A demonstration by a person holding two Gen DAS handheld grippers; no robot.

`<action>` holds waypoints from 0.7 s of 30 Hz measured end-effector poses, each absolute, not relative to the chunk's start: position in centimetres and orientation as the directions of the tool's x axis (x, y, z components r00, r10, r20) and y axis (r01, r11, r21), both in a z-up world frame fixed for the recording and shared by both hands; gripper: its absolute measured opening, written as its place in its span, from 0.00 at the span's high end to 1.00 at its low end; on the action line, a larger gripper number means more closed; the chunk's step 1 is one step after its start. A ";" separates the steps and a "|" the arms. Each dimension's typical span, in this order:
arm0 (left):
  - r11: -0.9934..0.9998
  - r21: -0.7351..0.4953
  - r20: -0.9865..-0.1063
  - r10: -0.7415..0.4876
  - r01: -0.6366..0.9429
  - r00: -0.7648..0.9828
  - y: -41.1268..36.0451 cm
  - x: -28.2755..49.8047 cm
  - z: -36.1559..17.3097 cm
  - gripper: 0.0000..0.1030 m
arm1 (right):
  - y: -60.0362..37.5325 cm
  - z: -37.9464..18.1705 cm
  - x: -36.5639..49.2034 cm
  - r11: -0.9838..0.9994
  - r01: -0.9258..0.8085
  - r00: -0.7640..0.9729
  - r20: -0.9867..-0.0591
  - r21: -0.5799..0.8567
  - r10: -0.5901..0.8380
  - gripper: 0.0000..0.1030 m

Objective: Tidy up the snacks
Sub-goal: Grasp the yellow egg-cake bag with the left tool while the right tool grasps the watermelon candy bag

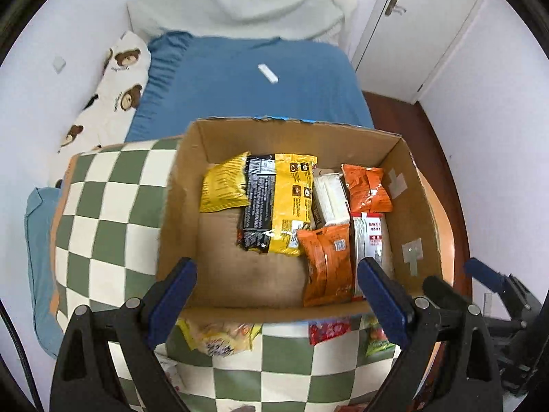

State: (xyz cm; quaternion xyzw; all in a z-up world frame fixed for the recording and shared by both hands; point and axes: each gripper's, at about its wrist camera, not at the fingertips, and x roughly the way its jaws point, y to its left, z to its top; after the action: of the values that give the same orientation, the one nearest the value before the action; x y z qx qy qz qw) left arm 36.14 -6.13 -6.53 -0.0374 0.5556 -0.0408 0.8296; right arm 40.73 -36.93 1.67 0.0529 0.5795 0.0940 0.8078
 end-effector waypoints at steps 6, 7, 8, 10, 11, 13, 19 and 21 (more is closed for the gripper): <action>0.999 -0.049 -0.893 -0.047 0.009 0.447 -3.8 30.1 -7.4 0.07 | -37.5 3.1 35.6 0.964 -0.093 0.382 -0.886 0.248 0.264 0.09; 1.000 -0.021 -0.896 -0.018 -0.003 0.444 -3.4 29.1 -8.4 0.07 | -37.8 2.8 34.5 0.962 -0.084 0.393 -0.879 0.258 0.270 0.15; 1.000 -0.008 -0.898 -0.005 -0.007 0.440 -3.2 28.5 -9.1 0.07 | -38.1 2.6 33.8 0.960 -0.077 0.400 -0.873 0.270 0.278 0.31; 0.999 0.034 -0.917 0.021 0.026 0.399 -2.9 27.3 -12.2 0.07 | -38.8 1.1 32.3 0.954 -0.046 0.377 -0.879 0.296 0.291 0.34; 0.997 0.062 -0.927 0.037 0.056 0.373 -3.1 26.9 -13.7 0.07 | -39.2 0.2 31.8 0.950 -0.032 0.360 -0.884 0.309 0.300 0.34; 0.982 0.133 -0.938 0.080 0.136 0.338 -3.8 26.5 -16.6 0.07 | -40.0 -1.7 31.1 0.954 -0.002 0.332 -0.900 0.299 0.283 0.34; 0.788 0.423 -0.894 0.282 0.447 0.349 -8.3 25.3 -23.1 0.07 | -42.1 -6.4 30.6 0.964 0.077 0.256 -0.939 0.255 0.228 0.34; 0.694 0.502 -0.860 0.338 0.516 0.381 -9.6 25.0 -24.7 0.07 | -42.4 -7.4 30.8 0.969 0.086 0.242 -0.948 0.233 0.206 0.33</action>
State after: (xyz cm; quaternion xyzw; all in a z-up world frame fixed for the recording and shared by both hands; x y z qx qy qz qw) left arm 25.02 -9.57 -24.74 0.3862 0.5529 -0.0605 0.7359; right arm 30.77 -42.35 -7.43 0.1190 0.6146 0.0386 0.7789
